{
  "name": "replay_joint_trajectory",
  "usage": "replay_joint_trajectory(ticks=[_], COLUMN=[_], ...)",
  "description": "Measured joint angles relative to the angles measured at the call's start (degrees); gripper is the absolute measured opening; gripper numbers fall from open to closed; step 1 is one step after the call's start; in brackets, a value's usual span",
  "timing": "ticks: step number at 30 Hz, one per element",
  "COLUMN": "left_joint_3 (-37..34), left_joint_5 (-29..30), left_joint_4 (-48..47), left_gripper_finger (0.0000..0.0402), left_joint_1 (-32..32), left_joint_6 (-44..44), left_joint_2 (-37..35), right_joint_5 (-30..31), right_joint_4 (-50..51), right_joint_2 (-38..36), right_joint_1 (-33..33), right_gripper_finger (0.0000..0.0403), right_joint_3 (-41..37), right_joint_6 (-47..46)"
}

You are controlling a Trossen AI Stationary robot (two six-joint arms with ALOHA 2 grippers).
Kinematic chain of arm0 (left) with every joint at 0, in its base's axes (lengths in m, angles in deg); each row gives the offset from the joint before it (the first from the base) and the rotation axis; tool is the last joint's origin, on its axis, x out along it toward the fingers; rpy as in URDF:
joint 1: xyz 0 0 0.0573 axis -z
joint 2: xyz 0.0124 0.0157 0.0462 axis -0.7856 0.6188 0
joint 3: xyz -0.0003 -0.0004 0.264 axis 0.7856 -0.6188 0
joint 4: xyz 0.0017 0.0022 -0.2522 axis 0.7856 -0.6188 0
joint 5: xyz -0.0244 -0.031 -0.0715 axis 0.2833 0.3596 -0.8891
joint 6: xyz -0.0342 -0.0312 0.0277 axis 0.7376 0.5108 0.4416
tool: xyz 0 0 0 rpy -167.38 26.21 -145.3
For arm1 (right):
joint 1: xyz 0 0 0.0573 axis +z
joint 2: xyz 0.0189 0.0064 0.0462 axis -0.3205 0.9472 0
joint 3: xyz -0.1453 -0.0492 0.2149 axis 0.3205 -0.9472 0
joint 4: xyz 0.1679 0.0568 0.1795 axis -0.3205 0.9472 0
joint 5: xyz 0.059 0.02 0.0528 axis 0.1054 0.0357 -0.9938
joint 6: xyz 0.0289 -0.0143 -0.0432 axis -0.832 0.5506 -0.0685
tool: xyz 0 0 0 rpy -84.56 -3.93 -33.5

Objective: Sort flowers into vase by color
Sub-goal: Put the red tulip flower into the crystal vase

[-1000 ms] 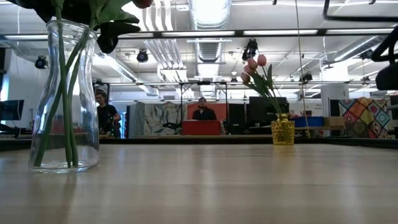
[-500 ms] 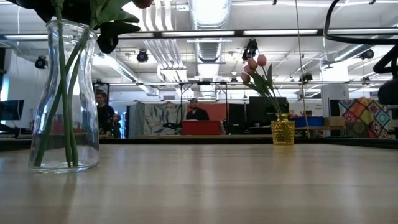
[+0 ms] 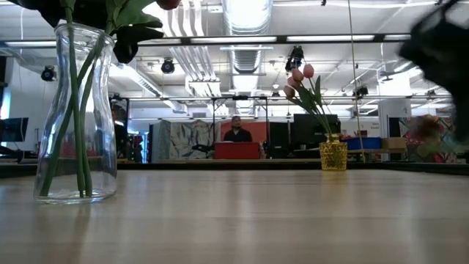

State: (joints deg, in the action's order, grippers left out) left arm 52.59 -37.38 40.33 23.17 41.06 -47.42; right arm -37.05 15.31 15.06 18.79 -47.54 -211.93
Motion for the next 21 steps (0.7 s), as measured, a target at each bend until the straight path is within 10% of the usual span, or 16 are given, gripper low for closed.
replay_joint_trajectory(ticks=[7,21], left_joint_3=[0.0,0.0], left_joint_5=[0.33,0.52], left_joint_4=[-0.22,0.09], left_gripper_finger=[0.0075,0.0075], left_joint_1=[-0.14,-0.17], left_joint_6=[-2.15,-2.65], left_joint_2=[-1.22,-2.2], right_joint_5=[23.7,27.23], right_joint_4=[-0.54,-22.72], right_joint_2=[0.99,15.88], right_joint_1=[-3.38,-13.63], right_gripper_finger=[0.0013,0.0012], right_joint_3=[14.38,46.34], right_joint_6=[24.5,81.78])
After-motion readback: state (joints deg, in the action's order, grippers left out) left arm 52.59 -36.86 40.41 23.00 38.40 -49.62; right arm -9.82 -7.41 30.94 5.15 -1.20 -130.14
